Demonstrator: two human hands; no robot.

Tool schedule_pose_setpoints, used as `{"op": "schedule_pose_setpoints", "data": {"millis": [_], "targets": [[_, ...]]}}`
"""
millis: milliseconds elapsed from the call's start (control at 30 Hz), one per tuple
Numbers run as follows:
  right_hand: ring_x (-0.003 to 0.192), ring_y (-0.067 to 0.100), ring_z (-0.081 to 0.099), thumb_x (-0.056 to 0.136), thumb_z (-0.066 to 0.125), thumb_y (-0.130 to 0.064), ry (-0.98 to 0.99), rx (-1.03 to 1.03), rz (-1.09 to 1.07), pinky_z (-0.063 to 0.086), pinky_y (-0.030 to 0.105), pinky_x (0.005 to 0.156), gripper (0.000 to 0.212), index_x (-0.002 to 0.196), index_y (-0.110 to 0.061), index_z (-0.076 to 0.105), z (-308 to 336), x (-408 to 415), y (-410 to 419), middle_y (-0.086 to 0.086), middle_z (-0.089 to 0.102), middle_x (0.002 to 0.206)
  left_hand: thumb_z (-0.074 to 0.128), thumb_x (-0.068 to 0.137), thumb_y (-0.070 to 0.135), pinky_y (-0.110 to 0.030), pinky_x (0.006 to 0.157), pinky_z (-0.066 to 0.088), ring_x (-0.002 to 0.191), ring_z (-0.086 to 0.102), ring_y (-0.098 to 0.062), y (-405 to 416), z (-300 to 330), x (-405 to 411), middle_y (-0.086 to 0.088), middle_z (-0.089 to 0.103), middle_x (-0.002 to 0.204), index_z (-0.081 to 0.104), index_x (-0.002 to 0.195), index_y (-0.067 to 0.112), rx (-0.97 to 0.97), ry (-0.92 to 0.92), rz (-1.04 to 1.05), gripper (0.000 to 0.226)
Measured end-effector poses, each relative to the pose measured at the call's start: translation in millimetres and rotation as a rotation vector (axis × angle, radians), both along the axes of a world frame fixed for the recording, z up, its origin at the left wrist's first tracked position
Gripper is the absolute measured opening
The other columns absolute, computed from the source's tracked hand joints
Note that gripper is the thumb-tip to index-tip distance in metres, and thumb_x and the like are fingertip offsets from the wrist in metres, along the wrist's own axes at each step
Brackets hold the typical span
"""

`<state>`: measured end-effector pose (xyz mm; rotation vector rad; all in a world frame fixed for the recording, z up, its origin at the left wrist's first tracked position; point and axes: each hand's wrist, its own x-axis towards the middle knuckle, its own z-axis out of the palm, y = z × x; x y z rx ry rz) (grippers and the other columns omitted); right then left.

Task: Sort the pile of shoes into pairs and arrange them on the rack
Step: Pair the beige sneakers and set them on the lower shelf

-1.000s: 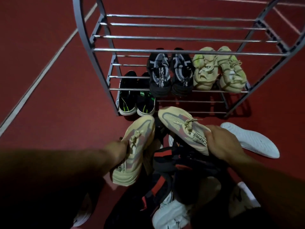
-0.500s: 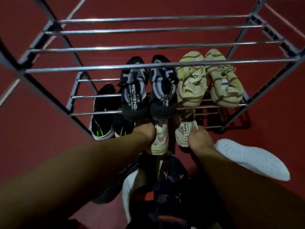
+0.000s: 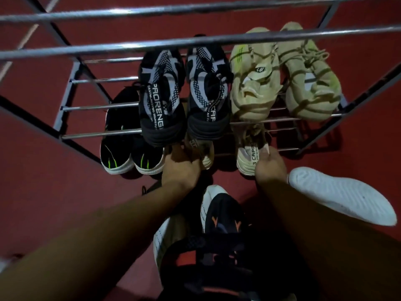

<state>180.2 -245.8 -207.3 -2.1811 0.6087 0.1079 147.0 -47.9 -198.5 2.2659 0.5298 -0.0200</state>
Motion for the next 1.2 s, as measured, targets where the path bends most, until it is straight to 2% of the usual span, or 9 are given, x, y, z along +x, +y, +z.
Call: {"op": "schedule_pose_setpoints", "data": {"millis": [167,433,533,600,667,767,833,933,1200], "targets": [[0.108,0.035,0.058,0.1,0.033,-0.029,0.01,0.024,0.066,0.042,0.039,0.091,0.035,0.115,-0.008,0.056,11.0,1.1,11.0,0.014,0.064,0.116,0.033,0.086,0.07,-0.058,0.106,0.03,0.132,0.036,-0.032,-20.5,-14.1,-47.5,-0.011,0.038,0.138,0.034,0.131,0.008,0.337,0.278,-0.078,0.077],[0.121,0.041,0.049,0.102,0.031,-0.017,0.184,0.063,0.092,0.037,0.038,0.098,0.037,0.12,0.007,0.053,14.6,14.7,38.0,0.026,0.052,0.131,0.014,0.073,0.089,-0.042,0.086,0.048,0.107,0.06,-0.032,10.0,1.3,-17.6,-0.011,0.064,0.12,0.058,0.121,0.017,0.356,0.455,-0.304,0.097],[0.124,0.039,0.047,0.103,0.03,-0.019,0.199,0.019,0.127,0.036,0.036,0.099,0.039,0.124,0.007,0.051,9.8,10.2,38.7,0.025,0.05,0.134,0.027,0.066,0.091,-0.041,0.095,0.046,0.108,0.062,-0.031,7.3,-3.7,-4.7,-0.011,0.067,0.122,0.066,0.118,0.017,-0.173,0.571,-0.213,0.099],[0.122,0.038,0.049,0.102,0.032,-0.02,0.185,0.015,0.132,0.038,0.036,0.097,0.039,0.124,0.005,0.052,6.6,11.4,40.1,0.024,0.053,0.132,0.051,0.071,0.078,-0.035,0.08,0.051,0.091,0.068,-0.031,-7.2,-13.1,-9.6,-0.009,0.075,0.102,0.069,0.109,0.012,-0.716,0.489,0.071,0.078],[0.119,0.037,0.053,0.1,0.035,-0.021,0.187,0.044,0.103,0.042,0.035,0.095,0.038,0.125,0.001,0.053,4.2,14.3,41.5,0.021,0.056,0.129,0.062,0.075,0.059,-0.031,0.068,0.049,0.086,0.072,-0.035,-22.1,-21.2,-12.7,-0.002,0.076,0.082,0.067,0.109,0.011,-0.937,0.378,0.32,0.059],[0.117,0.037,0.055,0.098,0.036,-0.021,0.183,0.029,0.088,0.045,0.035,0.093,0.038,0.126,-0.001,0.054,0.7,17.2,43.7,0.021,0.058,0.127,0.06,0.081,0.037,-0.026,0.06,0.047,0.078,0.073,-0.03,-28.7,-18.6,-8.3,0.002,0.071,0.073,0.067,0.103,0.012,-1.042,0.308,0.483,0.034],[0.117,0.038,0.053,0.099,0.034,-0.019,0.176,-0.036,0.087,0.041,0.034,0.091,0.037,0.122,0.0,0.054,2.6,17.4,46.1,0.022,0.057,0.127,0.048,0.088,0.023,-0.02,0.046,0.032,0.051,0.052,-0.018,-27.1,-10.6,-4.8,0.001,0.07,0.075,0.063,0.088,0.014,-1.041,0.299,0.534,0.017],[0.126,0.038,0.044,0.099,0.033,-0.009,0.179,-0.204,0.219,0.035,0.037,0.103,0.037,0.125,0.005,0.054,14.7,21.0,53.5,0.023,0.051,0.134,0.037,0.09,0.014,-0.016,0.038,0.023,0.045,0.029,-0.012,-29.5,-4.3,-4.1,-0.002,0.071,0.077,0.059,0.083,0.012,-1.077,0.269,0.593,0.024],[0.123,0.037,0.051,0.091,0.045,-0.009,0.314,-0.507,0.518,0.043,0.035,0.097,0.034,0.118,0.003,0.062,18.6,46.3,53.4,0.021,0.057,0.132,0.049,0.095,0.028,-0.012,0.034,0.033,0.054,0.05,-0.011,-40.5,-6.0,0.8,0.0,0.07,0.078,0.069,0.085,0.016,-1.078,0.24,0.547,0.026]]}}
